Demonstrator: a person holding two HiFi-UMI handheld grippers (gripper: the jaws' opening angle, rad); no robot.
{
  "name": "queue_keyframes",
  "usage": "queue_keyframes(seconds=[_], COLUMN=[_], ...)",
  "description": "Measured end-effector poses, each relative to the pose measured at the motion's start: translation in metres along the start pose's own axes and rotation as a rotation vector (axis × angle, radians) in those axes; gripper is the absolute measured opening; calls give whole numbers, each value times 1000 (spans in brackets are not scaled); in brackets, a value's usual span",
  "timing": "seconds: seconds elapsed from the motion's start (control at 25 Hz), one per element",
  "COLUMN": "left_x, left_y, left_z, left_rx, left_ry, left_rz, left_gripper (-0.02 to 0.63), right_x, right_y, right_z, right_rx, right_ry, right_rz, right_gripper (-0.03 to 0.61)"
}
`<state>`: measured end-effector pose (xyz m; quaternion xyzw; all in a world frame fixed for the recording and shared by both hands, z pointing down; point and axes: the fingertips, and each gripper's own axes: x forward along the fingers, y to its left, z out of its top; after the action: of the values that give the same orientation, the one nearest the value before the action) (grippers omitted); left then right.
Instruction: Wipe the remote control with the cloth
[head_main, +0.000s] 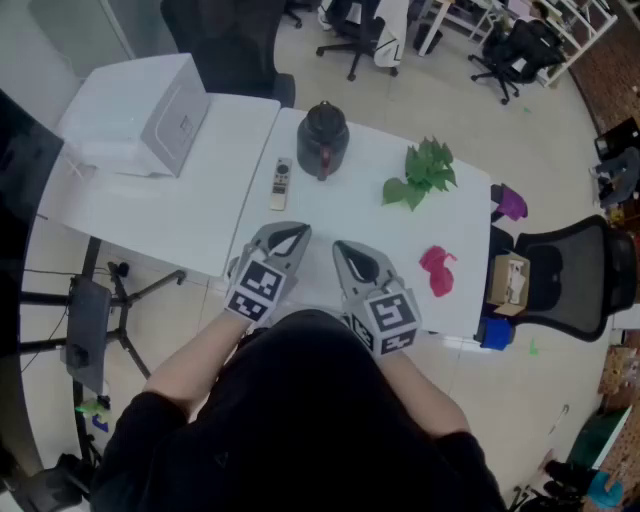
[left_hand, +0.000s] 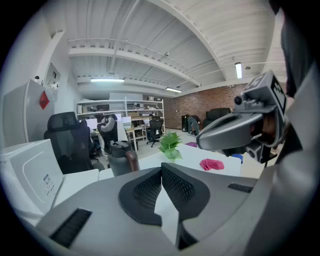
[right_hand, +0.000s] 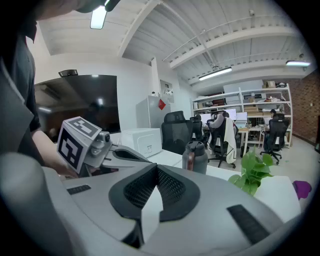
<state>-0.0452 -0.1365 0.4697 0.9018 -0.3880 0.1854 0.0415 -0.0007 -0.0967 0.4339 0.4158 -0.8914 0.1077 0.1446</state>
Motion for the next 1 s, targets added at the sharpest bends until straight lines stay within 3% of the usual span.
queue_keyframes(seconds=[0.2,0.36,0.48,0.72,1.0], left_x=[20,42,60,98,127], left_y=[45,83,111,145,156], left_z=[-35,-77,-106,-154,-188], left_rx=[-54,-142,-209,-332,-374], left_ry=[49,150,218,308,415], left_rz=[100,177,241,337,434], left_gripper=[9,200,261,313,319], right_x=[-4,-10,-14,-22,-32], right_y=[-6,-12,-17,-26,-38], right_z=[-1,-5,-8,-21,-40], right_rx=[5,14,22,52,90], right_ry=[7,16,29,63,111], right_rz=[-6,-34,-56,-85,-107], right_gripper=[8,8,8,8,8])
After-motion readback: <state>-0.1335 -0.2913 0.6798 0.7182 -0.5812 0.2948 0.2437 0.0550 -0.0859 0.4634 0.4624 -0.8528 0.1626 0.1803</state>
